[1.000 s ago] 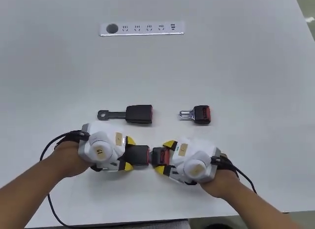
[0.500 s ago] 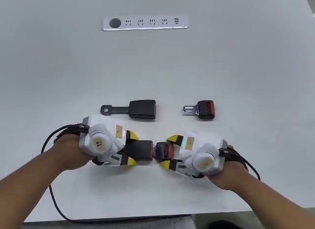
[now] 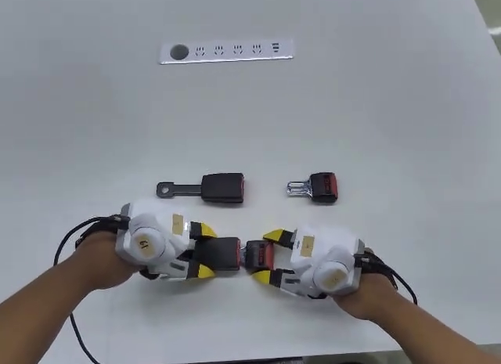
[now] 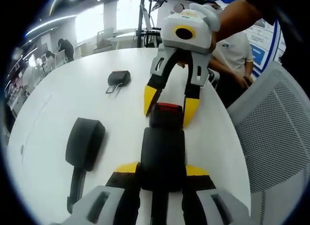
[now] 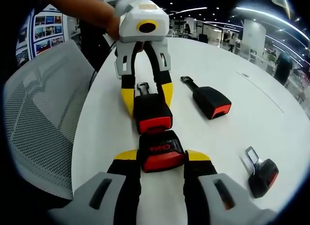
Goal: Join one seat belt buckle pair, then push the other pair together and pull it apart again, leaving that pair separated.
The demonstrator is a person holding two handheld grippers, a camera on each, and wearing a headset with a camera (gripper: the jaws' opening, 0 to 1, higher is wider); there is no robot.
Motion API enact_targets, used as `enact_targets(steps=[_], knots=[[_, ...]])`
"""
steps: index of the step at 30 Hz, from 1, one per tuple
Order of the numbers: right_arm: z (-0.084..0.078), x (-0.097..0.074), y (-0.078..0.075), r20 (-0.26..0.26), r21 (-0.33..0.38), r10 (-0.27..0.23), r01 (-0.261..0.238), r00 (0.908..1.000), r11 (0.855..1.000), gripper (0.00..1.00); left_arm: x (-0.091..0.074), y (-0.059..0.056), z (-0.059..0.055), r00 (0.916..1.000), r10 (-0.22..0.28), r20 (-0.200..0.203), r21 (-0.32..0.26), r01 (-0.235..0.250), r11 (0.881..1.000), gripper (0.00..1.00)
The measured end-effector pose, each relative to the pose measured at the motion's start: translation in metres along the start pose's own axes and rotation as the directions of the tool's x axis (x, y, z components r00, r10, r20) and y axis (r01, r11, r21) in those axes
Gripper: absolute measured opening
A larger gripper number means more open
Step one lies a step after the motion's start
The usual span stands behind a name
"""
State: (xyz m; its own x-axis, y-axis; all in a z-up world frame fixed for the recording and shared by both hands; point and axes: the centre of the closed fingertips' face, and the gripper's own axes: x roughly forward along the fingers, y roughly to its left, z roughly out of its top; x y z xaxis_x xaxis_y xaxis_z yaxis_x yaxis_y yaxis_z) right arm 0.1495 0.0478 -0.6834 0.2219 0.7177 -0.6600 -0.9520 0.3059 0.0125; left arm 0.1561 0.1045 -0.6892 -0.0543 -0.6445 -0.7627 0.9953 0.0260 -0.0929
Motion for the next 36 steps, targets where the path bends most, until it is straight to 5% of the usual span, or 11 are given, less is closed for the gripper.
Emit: enact_targets(steps=[22,36], knots=[[-0.0044,-0.0008,-0.0013,0.042,0.012,0.012,-0.012,0.9991,1.0,0.31,-0.0012,-0.0024,0.0038,0.999,-0.024,0.039,-0.01,0.024,1.0,0.33],[-0.0041,0.0001,-0.0012,-0.002,-0.007,-0.006,0.006,1.0,1.0,0.33,0.0007,-0.0025,0.0029,0.999,0.002,-0.044,0.021,-0.001,1.0,0.34]])
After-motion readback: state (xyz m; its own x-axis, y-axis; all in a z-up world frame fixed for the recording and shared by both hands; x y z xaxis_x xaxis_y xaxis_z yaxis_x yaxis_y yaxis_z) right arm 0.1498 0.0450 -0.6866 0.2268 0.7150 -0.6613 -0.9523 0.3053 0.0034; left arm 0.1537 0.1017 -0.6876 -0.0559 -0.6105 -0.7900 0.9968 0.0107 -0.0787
